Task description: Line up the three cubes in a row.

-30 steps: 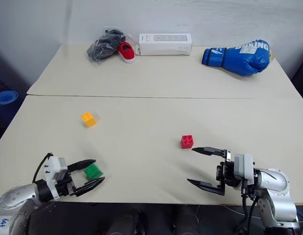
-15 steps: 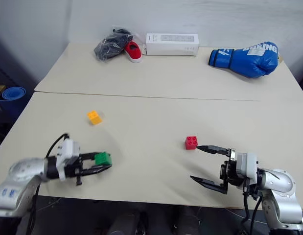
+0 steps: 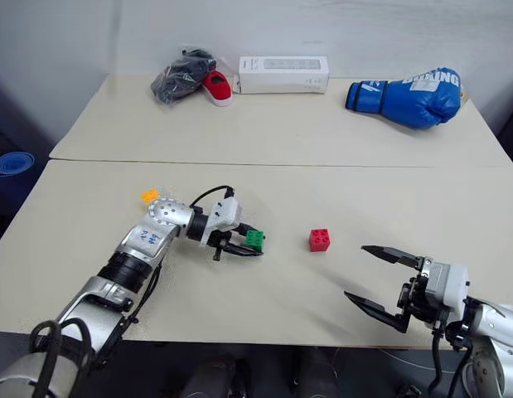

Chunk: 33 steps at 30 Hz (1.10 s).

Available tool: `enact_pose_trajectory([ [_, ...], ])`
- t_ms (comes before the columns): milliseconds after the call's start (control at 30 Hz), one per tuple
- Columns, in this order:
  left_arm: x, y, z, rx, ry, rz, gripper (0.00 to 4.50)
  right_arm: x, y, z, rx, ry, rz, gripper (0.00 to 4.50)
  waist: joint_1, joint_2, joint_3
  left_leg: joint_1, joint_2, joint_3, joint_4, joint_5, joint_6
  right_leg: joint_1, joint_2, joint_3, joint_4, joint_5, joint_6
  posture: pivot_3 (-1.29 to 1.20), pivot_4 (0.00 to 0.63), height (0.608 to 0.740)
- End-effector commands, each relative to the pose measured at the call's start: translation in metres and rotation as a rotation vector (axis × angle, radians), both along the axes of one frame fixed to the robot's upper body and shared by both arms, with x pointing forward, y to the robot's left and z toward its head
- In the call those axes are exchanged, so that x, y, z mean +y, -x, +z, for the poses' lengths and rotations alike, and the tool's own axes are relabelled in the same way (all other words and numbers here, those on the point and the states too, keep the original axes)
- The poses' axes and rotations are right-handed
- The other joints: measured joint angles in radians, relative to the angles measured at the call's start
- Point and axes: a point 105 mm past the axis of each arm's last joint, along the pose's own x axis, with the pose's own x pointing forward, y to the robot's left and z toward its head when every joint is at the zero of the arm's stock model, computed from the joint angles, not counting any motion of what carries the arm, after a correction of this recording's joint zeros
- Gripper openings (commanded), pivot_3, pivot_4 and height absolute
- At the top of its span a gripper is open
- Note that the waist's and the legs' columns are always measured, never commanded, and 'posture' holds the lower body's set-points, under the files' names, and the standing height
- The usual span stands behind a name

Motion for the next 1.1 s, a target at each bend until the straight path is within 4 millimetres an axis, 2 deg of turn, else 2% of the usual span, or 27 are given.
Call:
enact_pose_trajectory([
  [33,-0.011,0.001,0.008,-0.017,0.051,-0.034,1.50,0.000,0.005,0.011,-0.058,-0.007,-0.026,4.50,0.000,0.000,0.000,-0.001,0.000,-0.001,0.000,0.000,0.000,0.000,0.000,0.001,-0.001,0.000,0.000,0.00,0.150,0.740],
  [167,-0.017,0.005,0.004,0.005,0.055,-0.066,1.50,0.001,0.007,0.011,-0.051,-0.010,-0.032,4.50,0.001,0.000,0.000,-0.002,0.000,-0.002,0.001,0.000,0.000,0.000,0.000,0.001,-0.001,0.000,0.000,0.00,0.150,0.740],
  [600,-0.022,-0.002,0.001,-0.006,0.025,-0.069,1.50,0.005,0.010,0.004,-0.023,-0.019,-0.046,4.50,0.002,0.000,0.000,-0.003,0.000,-0.004,0.006,-0.001,0.001,0.001,-0.001,-0.001,0.001,0.000,0.000,0.00,0.150,0.740],
  [667,-0.023,-0.003,0.003,-0.001,0.044,-0.058,2.22,0.005,0.010,0.003,-0.021,-0.021,-0.047,4.50,0.002,0.000,0.000,-0.003,0.000,-0.004,0.006,-0.001,0.001,0.001,-0.001,-0.001,0.001,0.000,0.000,0.00,0.150,0.740],
  [767,-0.021,-0.005,0.012,-0.050,0.084,-0.040,2.97,0.006,0.009,0.002,-0.018,-0.025,-0.047,4.50,0.001,0.000,0.000,-0.003,0.000,-0.004,0.006,-0.001,0.001,0.001,-0.001,-0.001,0.001,0.000,0.000,0.00,0.150,0.740],
  [833,-0.007,-0.004,0.018,-0.088,0.108,-0.036,3.57,0.008,0.008,0.001,-0.016,-0.030,-0.040,4.50,0.001,0.000,0.000,-0.003,0.000,-0.004,0.006,-0.001,0.001,0.001,-0.001,-0.001,0.001,0.000,0.000,0.00,0.150,0.740],
  [1000,0.029,0.010,0.027,-0.124,0.123,-0.041,3.57,0.008,0.006,0.000,-0.008,-0.029,-0.023,4.50,-0.006,0.000,0.000,-0.002,0.001,-0.004,0.006,-0.001,0.001,0.000,-0.009,-0.003,0.003,-0.001,-0.002,0.00,0.150,0.740],
  [1100,0.070,0.031,0.034,-0.140,0.130,0.019,3.57,0.009,0.003,-0.001,-0.007,-0.030,-0.005,4.50,-0.014,0.000,0.000,-0.003,0.000,-0.004,0.006,-0.001,0.000,0.001,-0.009,-0.003,0.003,-0.001,-0.002,0.00,0.150,0.740],
])
